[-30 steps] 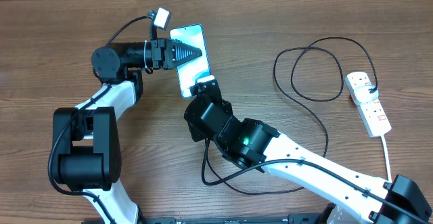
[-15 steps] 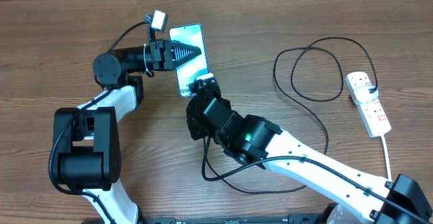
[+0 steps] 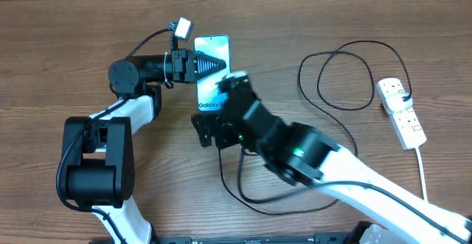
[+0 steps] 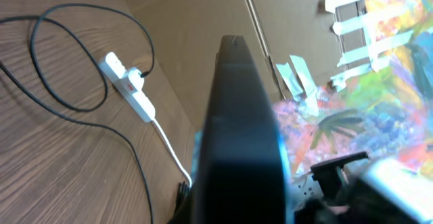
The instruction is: Plug charger to phone and switch on socket
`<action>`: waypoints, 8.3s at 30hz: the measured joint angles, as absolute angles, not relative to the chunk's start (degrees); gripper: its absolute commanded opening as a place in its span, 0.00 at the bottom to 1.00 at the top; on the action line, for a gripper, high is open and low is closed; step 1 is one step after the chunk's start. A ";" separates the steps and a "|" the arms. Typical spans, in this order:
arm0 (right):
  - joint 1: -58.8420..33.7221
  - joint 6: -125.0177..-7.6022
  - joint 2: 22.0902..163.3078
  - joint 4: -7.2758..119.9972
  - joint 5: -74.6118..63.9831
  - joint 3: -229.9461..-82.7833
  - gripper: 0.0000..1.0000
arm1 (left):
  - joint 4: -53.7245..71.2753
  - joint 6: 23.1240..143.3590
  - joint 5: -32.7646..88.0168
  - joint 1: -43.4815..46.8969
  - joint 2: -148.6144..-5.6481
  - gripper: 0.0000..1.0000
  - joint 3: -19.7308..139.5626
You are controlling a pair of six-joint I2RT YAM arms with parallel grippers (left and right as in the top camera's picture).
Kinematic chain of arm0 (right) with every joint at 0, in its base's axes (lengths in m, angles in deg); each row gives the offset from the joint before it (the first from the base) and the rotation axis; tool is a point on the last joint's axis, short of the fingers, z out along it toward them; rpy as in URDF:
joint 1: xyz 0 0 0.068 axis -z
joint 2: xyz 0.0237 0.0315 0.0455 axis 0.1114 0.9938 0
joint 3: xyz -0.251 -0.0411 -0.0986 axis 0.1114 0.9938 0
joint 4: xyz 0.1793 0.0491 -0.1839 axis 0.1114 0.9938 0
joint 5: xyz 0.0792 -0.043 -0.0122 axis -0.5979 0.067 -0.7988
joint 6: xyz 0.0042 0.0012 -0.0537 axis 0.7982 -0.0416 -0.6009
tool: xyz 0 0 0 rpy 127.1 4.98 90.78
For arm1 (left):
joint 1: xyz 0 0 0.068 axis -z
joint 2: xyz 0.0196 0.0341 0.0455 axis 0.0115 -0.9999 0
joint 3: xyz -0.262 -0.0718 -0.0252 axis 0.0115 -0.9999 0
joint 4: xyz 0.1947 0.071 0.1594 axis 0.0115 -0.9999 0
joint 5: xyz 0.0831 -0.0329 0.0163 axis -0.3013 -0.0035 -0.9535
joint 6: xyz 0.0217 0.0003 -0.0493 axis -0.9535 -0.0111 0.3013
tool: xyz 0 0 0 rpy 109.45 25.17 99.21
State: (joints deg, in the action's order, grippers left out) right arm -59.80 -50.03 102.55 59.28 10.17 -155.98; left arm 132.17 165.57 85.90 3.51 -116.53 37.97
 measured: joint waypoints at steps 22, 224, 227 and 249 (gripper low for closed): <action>-59.63 -49.13 78.04 81.03 17.08 -157.84 1.00 | 24.28 104.21 59.67 18.07 -116.55 0.04 47.70; 22.62 -47.43 142.50 88.68 4.73 -176.55 0.04 | -31.63 93.20 -14.23 4.43 -84.64 1.00 67.19; 22.25 -47.40 142.50 87.67 5.45 -176.55 0.04 | -32.17 93.20 -14.23 4.43 -84.64 1.00 67.19; 23.58 -45.76 142.50 91.95 6.19 -176.68 0.04 | -31.76 93.20 -14.23 4.43 -84.64 1.00 67.19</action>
State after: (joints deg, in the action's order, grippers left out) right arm 23.58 -45.76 142.50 91.95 6.19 -176.68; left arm -31.76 93.20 -14.23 4.43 -84.64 67.19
